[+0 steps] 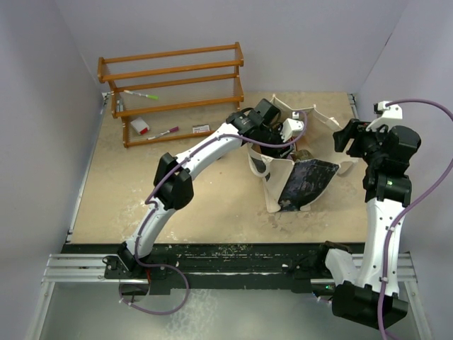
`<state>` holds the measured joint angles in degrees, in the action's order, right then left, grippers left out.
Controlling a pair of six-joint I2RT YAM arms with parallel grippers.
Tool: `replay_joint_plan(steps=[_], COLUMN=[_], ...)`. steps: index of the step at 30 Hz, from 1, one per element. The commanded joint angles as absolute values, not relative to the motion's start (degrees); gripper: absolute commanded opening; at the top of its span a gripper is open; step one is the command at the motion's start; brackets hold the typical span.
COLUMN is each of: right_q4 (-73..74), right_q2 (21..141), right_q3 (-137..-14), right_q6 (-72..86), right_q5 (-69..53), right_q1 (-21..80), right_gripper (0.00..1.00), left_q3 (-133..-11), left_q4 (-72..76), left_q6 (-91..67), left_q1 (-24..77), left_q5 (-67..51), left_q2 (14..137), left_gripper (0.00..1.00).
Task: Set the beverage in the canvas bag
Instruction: Place the drink in the canvas bag.
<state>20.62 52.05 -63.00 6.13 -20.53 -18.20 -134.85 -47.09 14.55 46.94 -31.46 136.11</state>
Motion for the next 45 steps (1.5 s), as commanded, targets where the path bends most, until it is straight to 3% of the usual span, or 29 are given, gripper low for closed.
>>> replay_joint_plan(steps=[1, 6, 18, 22, 37, 45], right_q4=[18.54, 18.63, 18.85, 18.9, 19.83, 22.04], right_q2=[51.47, 52.6, 53.08, 53.24, 57.07, 61.64], right_q3=[-63.32, -64.53, -65.2, -65.54, -70.49, -77.43], right_q6=[6.76, 6.27, 5.97, 5.89, 4.44, 0.95], right_q5=[-21.75, -21.99, -21.89, -21.87, -22.38, -21.31], right_q1=[-18.71, -18.71, -18.6, -18.68, -17.64, -16.27], right_gripper=[0.71, 0.71, 0.71, 0.71, 0.71, 0.72], left_q3=[-134.29, -136.27, -136.81, -136.84, -137.9, -137.46], left_q4=[-46.86, -46.34, -44.24, -44.3, -43.01, -42.89], left_q6=[17.23, 18.54, 19.73, 20.19, 19.84, 19.45], left_q1=[46.93, 46.93, 46.92, 46.87, 44.55, 38.59], left_q5=[-31.8, -33.59, -33.74, -33.94, -33.92, -26.3], left_q2=[133.61, 131.47, 127.43, 126.4, 119.53, 114.55], left_gripper=[0.19, 0.35, 0.86, 0.98, 0.99, 0.99])
